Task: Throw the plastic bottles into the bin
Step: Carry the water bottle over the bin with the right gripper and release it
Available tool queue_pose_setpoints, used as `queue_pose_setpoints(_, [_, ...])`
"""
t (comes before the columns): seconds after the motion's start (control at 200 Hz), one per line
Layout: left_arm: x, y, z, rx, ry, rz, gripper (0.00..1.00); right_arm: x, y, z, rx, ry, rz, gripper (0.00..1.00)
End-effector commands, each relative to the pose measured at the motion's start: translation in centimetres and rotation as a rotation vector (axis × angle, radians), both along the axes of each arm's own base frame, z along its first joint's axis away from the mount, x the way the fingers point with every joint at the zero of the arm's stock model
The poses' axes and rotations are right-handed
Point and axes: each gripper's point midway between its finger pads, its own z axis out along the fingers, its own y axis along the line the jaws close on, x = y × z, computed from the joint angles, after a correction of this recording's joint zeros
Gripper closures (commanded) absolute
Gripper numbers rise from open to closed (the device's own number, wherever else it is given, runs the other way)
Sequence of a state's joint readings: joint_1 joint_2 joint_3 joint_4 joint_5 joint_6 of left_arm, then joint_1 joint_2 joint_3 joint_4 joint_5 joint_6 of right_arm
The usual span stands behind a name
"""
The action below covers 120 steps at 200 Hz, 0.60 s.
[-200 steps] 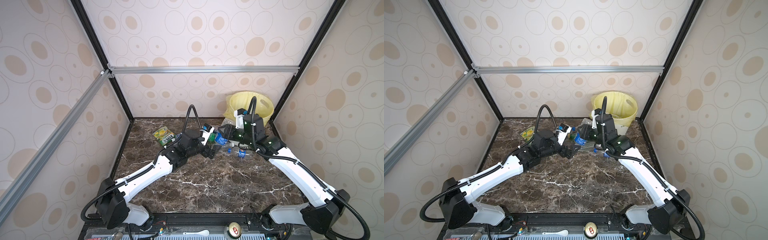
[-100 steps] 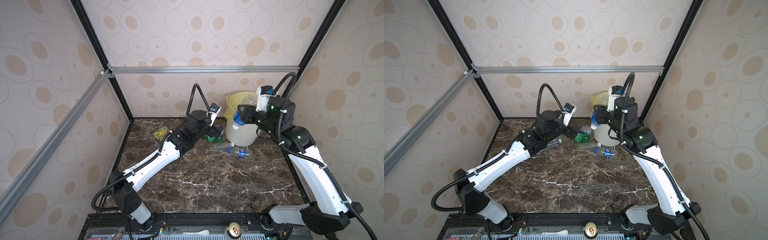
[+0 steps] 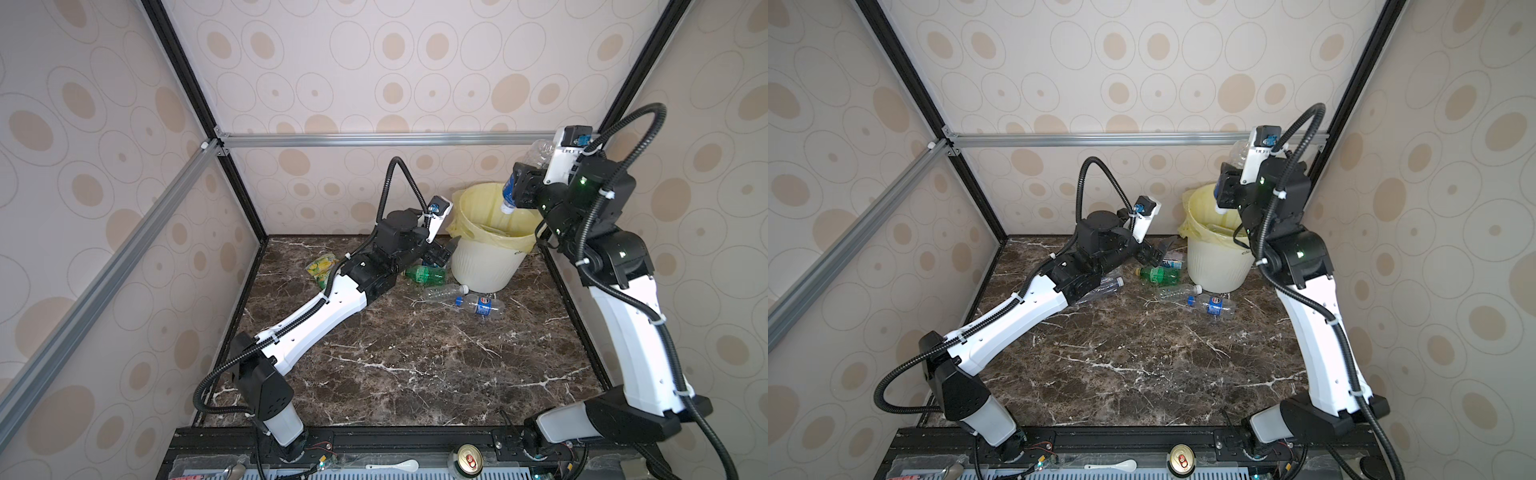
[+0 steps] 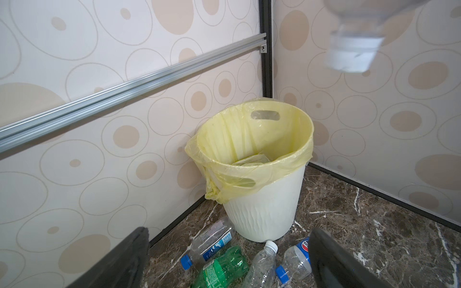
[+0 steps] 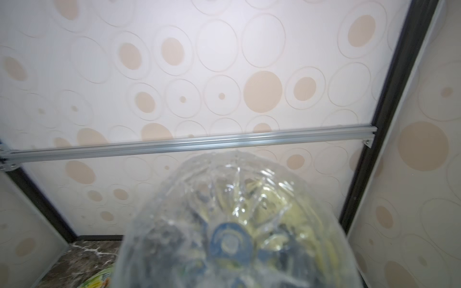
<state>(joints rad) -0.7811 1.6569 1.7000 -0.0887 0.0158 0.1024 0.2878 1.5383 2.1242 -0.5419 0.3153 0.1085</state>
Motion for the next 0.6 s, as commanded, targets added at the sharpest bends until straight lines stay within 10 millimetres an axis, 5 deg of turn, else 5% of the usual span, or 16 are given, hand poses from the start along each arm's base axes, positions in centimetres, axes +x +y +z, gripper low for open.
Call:
queue_pose_setpoints(0.0, [0.1,0.0,0.7,0.011,-0.045,0.007,0.01,7.2,-3.4,-7.1,-0.017,0.225,-0.128,0.24])
queue_pose_setpoints(0.13, [-0.1,0.7,-0.5,0.032,-0.025,0.026,0.01,8.8,-3.2,-8.0,-0.015,0.278,-0.122,0.0])
queue_pose_setpoints(0.495, [0.1,2.6,-1.6,0.029,-0.011,0.117,0.01,5.7,-2.9,-6.9,0.031,0.241,-0.077,0.0])
queue_pose_setpoints(0.595, [0.7,2.8,-2.4,0.05,0.034,0.155,0.01,5.1,-2.7,-8.2,0.036,0.273,-0.066,0.0])
